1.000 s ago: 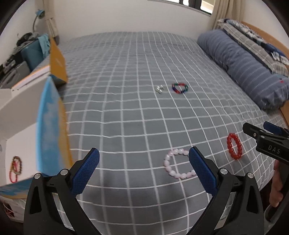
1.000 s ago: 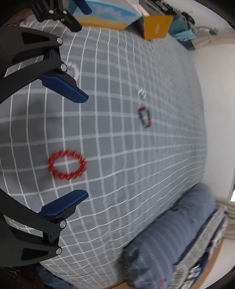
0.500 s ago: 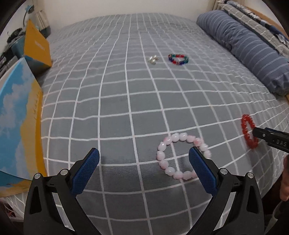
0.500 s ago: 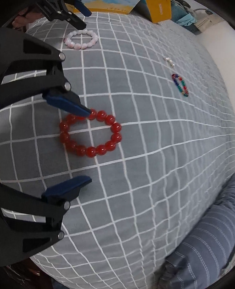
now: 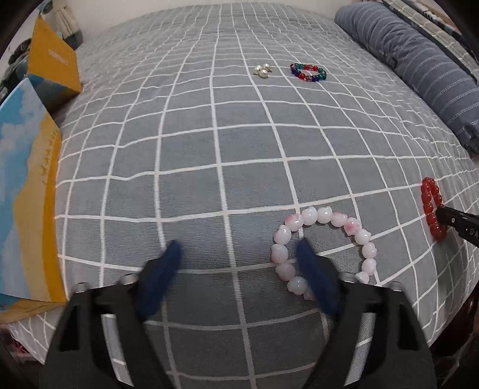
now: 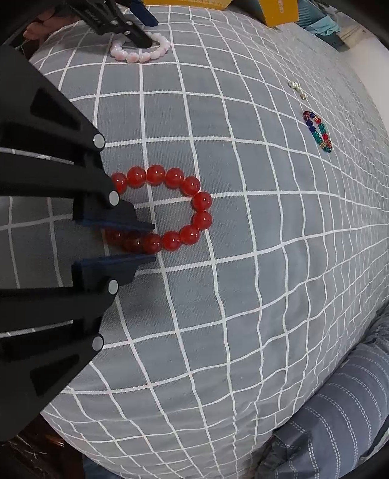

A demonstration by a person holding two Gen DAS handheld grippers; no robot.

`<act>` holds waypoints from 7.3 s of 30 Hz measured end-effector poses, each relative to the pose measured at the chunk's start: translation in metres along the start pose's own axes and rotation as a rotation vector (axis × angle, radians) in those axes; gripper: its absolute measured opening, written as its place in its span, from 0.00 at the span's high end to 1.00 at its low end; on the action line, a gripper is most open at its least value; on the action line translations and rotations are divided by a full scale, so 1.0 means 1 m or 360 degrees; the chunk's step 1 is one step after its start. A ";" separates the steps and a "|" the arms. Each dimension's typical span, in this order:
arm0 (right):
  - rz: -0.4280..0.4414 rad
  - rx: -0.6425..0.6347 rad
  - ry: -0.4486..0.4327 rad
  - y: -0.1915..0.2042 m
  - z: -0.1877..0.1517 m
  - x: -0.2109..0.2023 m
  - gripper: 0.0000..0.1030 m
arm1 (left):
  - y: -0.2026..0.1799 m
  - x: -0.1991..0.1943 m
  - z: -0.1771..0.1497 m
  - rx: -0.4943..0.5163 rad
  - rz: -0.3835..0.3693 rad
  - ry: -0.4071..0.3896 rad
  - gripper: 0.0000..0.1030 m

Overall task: Organize jewelry
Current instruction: 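Grasp the pink-white bead bracelet with left tool while right tool grasps red bead bracelet, then lift and carry both bead bracelets with both tools over the white box, then open both tools to drop the bracelets into the box, then move both tools back over the pearl earrings and multicolour bracelet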

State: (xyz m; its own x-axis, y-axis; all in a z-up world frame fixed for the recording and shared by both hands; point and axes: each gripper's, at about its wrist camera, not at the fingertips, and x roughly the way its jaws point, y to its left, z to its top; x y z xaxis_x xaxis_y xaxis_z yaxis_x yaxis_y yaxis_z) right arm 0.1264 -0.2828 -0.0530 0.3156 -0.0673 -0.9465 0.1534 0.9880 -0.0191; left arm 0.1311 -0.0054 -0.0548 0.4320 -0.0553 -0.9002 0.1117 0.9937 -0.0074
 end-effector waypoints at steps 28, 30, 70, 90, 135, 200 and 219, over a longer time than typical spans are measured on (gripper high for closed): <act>0.0087 0.0049 -0.0228 -0.004 -0.001 -0.067 0.87 | 0.009 -0.072 0.007 -0.0039 -0.0112 -0.0152 0.90; 0.0093 0.0047 -0.0257 -0.003 -0.002 -0.074 0.87 | 0.009 -0.080 0.007 -0.0041 -0.0119 -0.0172 0.90; 0.0103 -0.0027 -0.0626 0.048 0.015 -0.157 0.87 | 0.038 -0.161 0.019 -0.0067 -0.0111 -0.0445 0.90; 0.0217 -0.0197 -0.0684 0.144 0.035 -0.161 0.87 | 0.097 -0.171 0.036 -0.0200 -0.0037 -0.0513 0.90; 0.0663 -0.0733 -0.0913 0.417 -0.036 -0.203 0.87 | 0.309 -0.232 -0.051 -0.0680 0.0336 -0.0589 0.90; 0.0452 -0.0540 -0.0876 0.360 -0.008 -0.184 0.07 | 0.277 -0.216 -0.029 -0.0664 0.0408 -0.0607 0.06; 0.0073 -0.0215 -0.0910 0.181 0.068 -0.168 0.07 | 0.114 -0.154 0.078 -0.0299 0.0087 -0.0580 0.06</act>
State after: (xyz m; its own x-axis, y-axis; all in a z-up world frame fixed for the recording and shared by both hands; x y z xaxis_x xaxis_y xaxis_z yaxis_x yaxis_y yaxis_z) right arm 0.1646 -0.1017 0.1245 0.7798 -0.0512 -0.6239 0.0186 0.9981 -0.0587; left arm 0.1465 0.1090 0.1172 0.7250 0.0007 -0.6888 -0.0708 0.9948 -0.0735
